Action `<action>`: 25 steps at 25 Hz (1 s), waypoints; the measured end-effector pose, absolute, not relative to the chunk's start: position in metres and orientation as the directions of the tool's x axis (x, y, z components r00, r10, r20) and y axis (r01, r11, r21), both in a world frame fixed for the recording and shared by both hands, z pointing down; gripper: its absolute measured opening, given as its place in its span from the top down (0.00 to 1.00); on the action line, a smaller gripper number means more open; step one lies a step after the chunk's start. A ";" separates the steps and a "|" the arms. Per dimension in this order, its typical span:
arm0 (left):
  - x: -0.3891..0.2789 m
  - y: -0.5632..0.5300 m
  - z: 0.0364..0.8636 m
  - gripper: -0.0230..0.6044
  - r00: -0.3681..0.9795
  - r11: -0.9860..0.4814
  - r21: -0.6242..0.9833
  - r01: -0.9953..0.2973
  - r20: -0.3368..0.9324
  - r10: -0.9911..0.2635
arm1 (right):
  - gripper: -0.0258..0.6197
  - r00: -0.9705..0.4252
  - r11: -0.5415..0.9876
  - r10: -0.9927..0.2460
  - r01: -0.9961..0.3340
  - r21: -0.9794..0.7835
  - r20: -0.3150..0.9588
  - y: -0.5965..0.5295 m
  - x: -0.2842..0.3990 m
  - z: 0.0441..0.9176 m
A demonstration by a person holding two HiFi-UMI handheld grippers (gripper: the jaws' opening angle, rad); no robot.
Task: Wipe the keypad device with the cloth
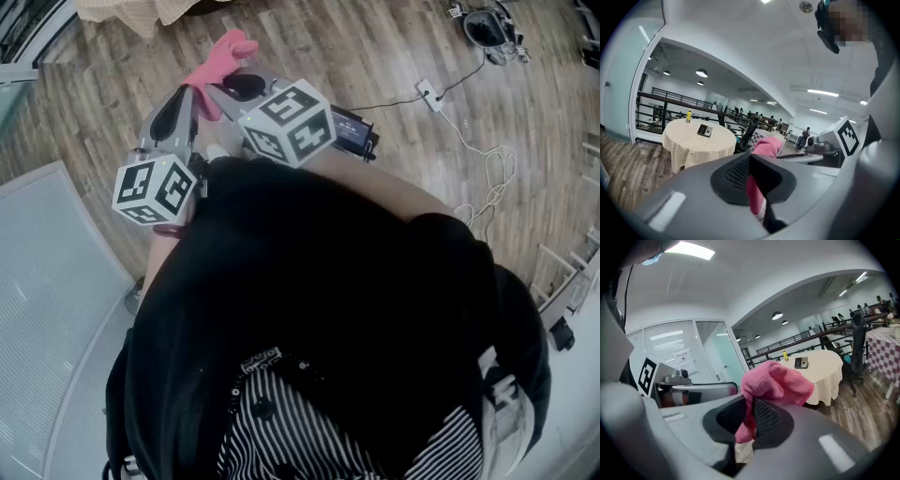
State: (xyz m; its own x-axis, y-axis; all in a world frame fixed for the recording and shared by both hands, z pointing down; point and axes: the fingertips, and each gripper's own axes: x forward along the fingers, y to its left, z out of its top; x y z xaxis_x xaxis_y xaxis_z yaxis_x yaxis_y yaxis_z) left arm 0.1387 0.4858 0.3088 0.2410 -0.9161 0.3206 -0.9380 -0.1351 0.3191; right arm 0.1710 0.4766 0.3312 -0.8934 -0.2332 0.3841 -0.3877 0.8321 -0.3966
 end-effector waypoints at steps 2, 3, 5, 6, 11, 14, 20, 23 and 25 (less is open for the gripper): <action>0.135 0.490 0.310 0.96 0.206 -0.109 0.295 -0.949 0.322 -0.924 | 0.89 -0.894 0.827 -0.239 -0.392 -0.403 0.379 0.479 0.174 0.331; 0.132 0.491 0.310 0.96 0.188 -0.095 0.284 -0.954 0.324 -0.927 | 0.89 -0.894 0.826 -0.243 -0.394 -0.403 0.375 0.479 0.175 0.331; 0.127 0.491 0.312 0.96 0.163 -0.070 0.280 -0.957 0.326 -0.931 | 0.89 -0.894 0.825 -0.253 -0.399 -0.401 0.369 0.476 0.178 0.330; 0.126 0.490 0.312 0.96 0.160 -0.065 0.284 -0.957 0.326 -0.932 | 0.89 -0.894 0.824 -0.255 -0.400 -0.402 0.367 0.474 0.179 0.329; 0.144 0.484 0.312 0.96 0.196 -0.101 0.286 -0.953 0.328 -0.924 | 0.89 -0.899 0.820 -0.252 -0.395 -0.414 0.360 0.474 0.188 0.329; 0.148 0.483 0.310 0.96 0.178 -0.089 0.275 -0.957 0.319 -0.931 | 0.89 -0.899 0.822 -0.265 -0.399 -0.405 0.347 0.474 0.196 0.327; 0.165 0.482 0.310 0.96 0.180 -0.093 0.268 -0.959 0.318 -0.931 | 0.89 -0.905 0.845 -0.256 -0.380 -0.376 0.340 0.479 0.208 0.326; 0.167 0.482 0.314 0.96 0.185 -0.095 0.273 -0.957 0.327 -0.927 | 0.89 -0.904 0.840 -0.254 -0.382 -0.386 0.344 0.478 0.213 0.330; 0.166 0.477 0.316 0.96 0.182 -0.090 0.274 -0.957 0.328 -0.927 | 0.89 -0.900 0.830 -0.267 -0.397 -0.393 0.345 0.471 0.216 0.333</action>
State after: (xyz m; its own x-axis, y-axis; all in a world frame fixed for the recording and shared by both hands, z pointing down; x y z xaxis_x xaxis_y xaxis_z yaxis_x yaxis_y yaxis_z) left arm 0.1657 0.4775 0.3157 0.1816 -0.9271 0.3280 -0.9573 -0.0904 0.2745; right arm 0.2159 0.4708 0.3330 -0.8999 -0.2668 0.3450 -0.3965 0.8299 -0.3925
